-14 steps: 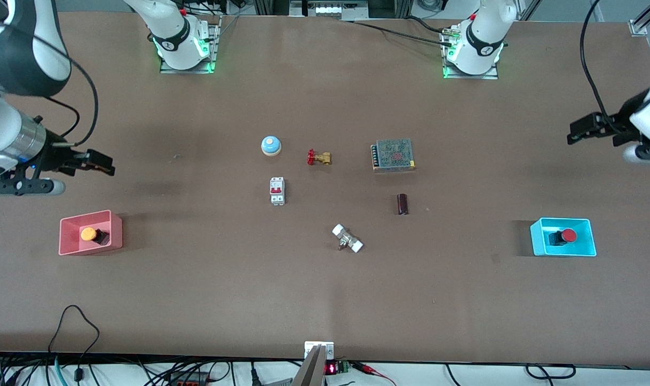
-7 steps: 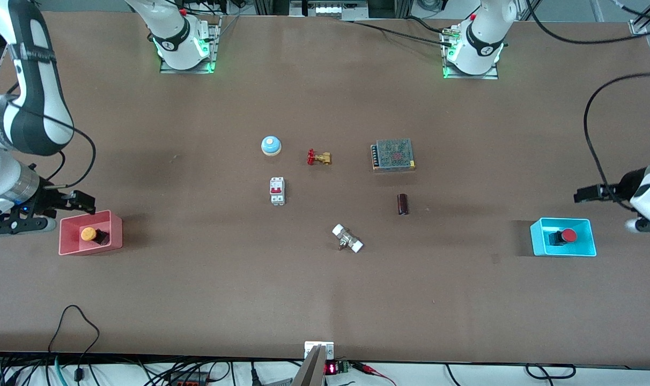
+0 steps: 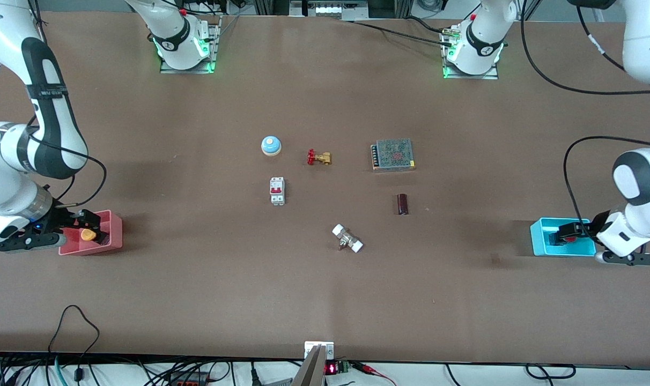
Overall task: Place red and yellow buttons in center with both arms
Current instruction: 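Grasp the yellow button with the right gripper while the left gripper grasps the red button, then lift the yellow button with the right gripper while the left gripper lifts the red button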
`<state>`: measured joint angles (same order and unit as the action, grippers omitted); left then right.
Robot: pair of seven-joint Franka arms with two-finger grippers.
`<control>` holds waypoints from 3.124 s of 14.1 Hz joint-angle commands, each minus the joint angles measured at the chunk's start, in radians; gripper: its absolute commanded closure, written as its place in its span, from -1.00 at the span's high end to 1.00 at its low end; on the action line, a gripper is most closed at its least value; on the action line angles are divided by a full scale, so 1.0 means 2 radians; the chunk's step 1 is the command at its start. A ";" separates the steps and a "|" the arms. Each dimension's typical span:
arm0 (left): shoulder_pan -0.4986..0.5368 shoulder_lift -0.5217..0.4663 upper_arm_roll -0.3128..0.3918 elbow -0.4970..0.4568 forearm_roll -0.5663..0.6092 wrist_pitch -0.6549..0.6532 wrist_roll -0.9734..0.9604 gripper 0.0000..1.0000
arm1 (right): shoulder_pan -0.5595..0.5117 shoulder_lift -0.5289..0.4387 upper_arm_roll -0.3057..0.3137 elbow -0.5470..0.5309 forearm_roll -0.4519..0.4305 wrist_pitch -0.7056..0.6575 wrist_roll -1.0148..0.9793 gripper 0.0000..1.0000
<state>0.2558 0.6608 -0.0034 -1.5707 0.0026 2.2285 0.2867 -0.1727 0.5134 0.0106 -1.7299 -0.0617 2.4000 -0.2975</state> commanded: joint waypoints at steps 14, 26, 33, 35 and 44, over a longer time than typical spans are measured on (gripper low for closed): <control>0.009 0.032 -0.005 -0.019 0.004 0.045 0.012 -0.01 | -0.026 0.045 0.005 0.003 0.000 0.059 -0.057 1.00; 0.004 -0.021 -0.011 0.047 0.006 -0.102 0.004 -0.49 | -0.032 0.057 0.005 0.001 0.001 0.066 -0.067 0.93; -0.052 -0.067 -0.031 0.061 0.005 -0.241 -0.109 -0.49 | -0.031 0.059 0.006 -0.001 0.001 0.066 -0.068 0.41; -0.079 -0.067 -0.037 0.051 0.005 -0.241 -0.159 -0.49 | -0.031 0.060 0.006 -0.001 0.001 0.066 -0.068 0.35; -0.129 -0.064 -0.036 -0.099 0.005 -0.053 -0.207 -0.49 | -0.030 0.060 0.007 -0.001 0.001 0.064 -0.068 0.02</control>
<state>0.0159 0.5504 -0.0807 -1.7051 0.0022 2.0549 -0.1091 -0.2223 0.6342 0.0123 -1.7304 -0.0616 2.5195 -0.4145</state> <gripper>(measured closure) 0.656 0.467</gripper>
